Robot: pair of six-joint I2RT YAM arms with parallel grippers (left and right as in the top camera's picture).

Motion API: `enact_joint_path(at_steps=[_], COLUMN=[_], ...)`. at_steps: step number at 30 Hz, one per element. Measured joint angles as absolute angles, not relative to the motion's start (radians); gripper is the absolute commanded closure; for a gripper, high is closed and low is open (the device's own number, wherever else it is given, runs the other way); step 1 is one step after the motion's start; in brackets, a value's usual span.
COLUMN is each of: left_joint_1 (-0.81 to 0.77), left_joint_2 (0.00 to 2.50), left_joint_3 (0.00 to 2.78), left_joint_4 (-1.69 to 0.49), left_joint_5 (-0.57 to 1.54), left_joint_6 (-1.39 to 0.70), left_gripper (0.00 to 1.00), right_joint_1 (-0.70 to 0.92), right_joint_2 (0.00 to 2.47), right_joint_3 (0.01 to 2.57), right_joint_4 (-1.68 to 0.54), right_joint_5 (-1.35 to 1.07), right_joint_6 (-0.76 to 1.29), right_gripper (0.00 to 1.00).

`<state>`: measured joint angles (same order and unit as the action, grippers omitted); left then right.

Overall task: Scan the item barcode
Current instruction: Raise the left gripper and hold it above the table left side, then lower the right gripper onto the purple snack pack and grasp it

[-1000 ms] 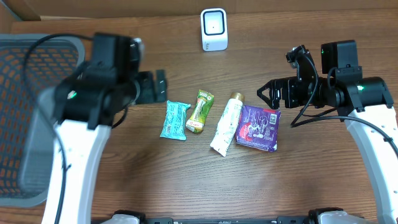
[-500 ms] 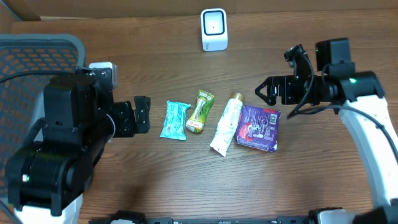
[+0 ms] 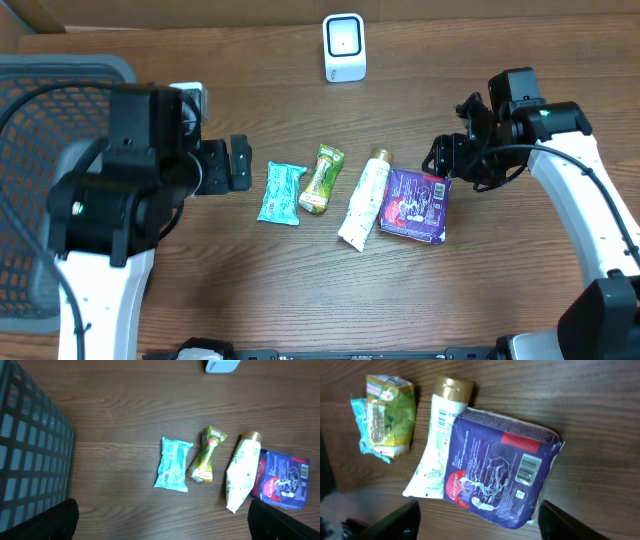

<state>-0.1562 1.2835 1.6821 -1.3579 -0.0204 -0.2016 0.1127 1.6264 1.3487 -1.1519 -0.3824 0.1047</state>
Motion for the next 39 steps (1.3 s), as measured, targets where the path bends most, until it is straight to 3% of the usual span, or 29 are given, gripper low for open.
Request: enact_joint_path(at_steps=[6, 28, 39], left_joint_1=[-0.156, -0.156, -0.156], left_joint_2=[1.361, 1.496, 1.497], left_joint_3=[1.682, 1.682, 1.682], left_joint_4=[-1.353, -1.338, -1.338], left_joint_5=[-0.020, 0.007, 0.007], left_joint_6=[-0.201, -0.202, -0.202], left_gripper=[0.01, 0.01, 0.00], right_joint_1=[0.113, 0.113, 0.131], right_joint_2=[1.633, 1.633, 1.633], right_joint_3=[1.348, 1.348, 1.348], right_joint_4=[-1.137, -1.092, -1.058], right_joint_5=[-0.377, -0.376, -0.504], right_joint_6=[0.105, 0.105, 0.105], right_gripper=[0.18, 0.09, 0.11])
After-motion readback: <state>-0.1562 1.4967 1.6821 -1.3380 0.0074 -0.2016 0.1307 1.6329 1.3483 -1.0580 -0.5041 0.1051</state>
